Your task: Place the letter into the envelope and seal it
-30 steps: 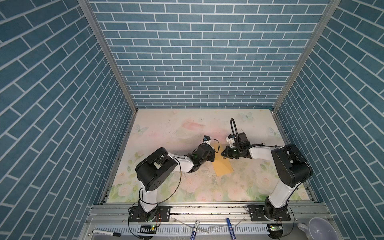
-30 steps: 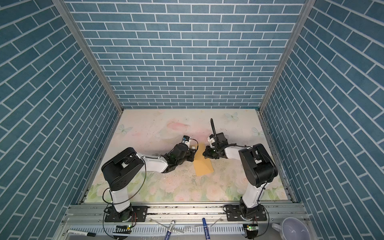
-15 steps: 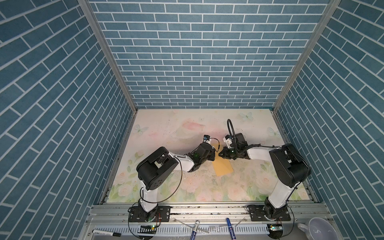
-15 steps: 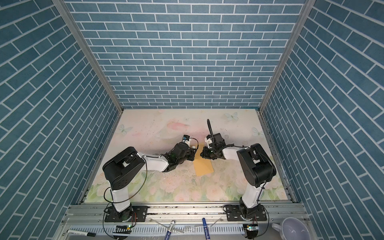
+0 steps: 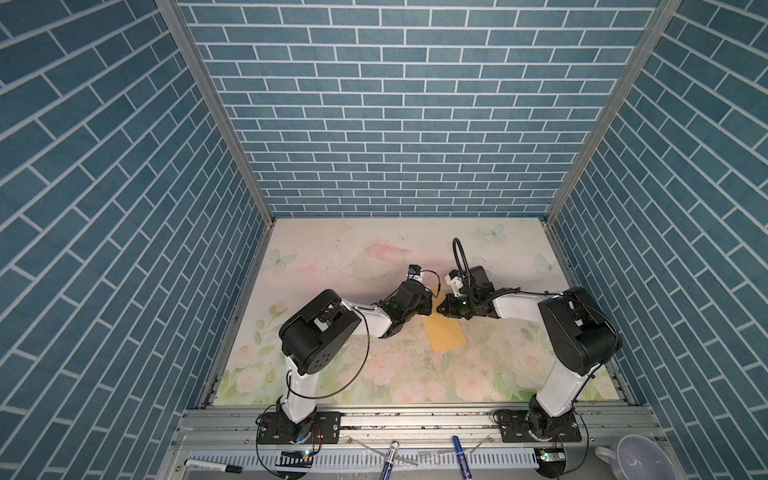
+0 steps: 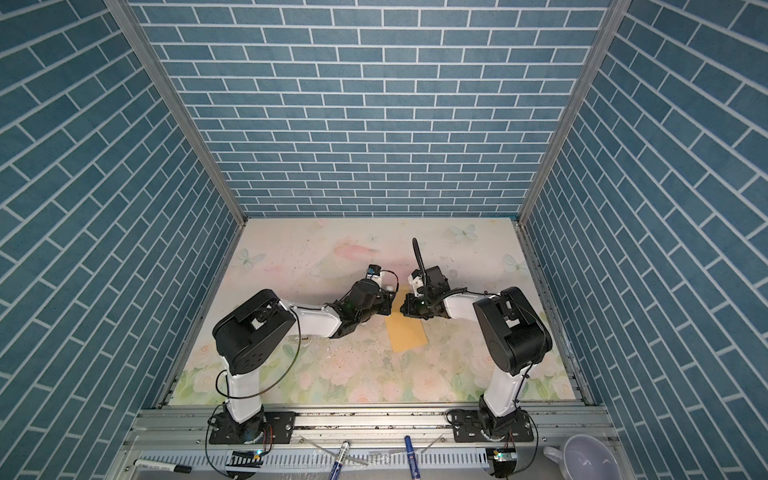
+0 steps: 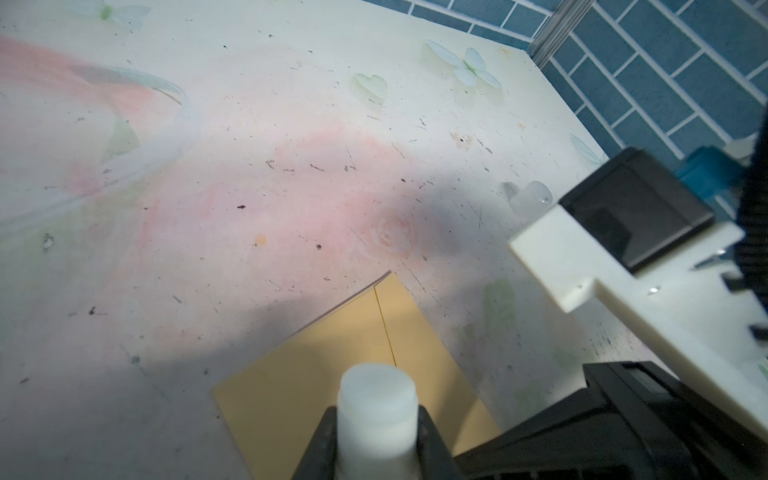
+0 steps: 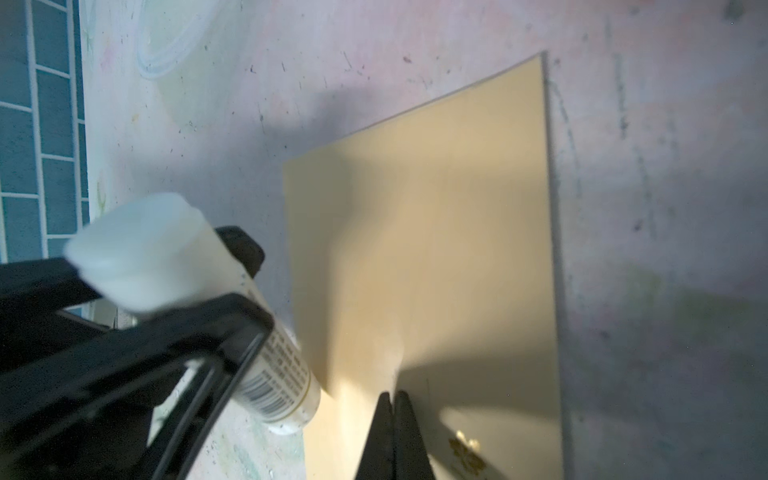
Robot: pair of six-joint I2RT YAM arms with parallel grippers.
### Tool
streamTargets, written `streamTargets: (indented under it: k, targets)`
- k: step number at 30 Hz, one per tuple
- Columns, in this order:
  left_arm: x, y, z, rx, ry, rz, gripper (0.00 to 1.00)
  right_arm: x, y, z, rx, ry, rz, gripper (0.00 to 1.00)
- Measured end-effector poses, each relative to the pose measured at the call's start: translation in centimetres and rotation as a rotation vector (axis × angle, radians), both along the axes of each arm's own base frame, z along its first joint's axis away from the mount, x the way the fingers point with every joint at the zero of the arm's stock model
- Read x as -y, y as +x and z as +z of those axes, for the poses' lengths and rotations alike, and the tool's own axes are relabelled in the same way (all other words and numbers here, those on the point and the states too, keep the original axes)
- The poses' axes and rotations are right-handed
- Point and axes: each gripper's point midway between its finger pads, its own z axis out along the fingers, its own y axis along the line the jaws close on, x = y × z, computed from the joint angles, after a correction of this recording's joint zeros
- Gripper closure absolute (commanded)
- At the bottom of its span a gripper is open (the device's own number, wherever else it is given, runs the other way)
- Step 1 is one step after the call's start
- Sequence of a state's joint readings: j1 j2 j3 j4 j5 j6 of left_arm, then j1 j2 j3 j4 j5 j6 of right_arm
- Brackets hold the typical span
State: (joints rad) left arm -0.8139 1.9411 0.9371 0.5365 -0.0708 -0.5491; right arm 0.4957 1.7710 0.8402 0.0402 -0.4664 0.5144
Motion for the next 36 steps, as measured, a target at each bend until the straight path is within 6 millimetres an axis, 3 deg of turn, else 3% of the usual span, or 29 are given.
streamTargets:
  k: [36]
  targets:
    - [-0.1,0.3,-0.2,0.001,-0.007,0.024,1.0,1.0,-1.7,-0.3,0.03,-0.08,0.045,1.0]
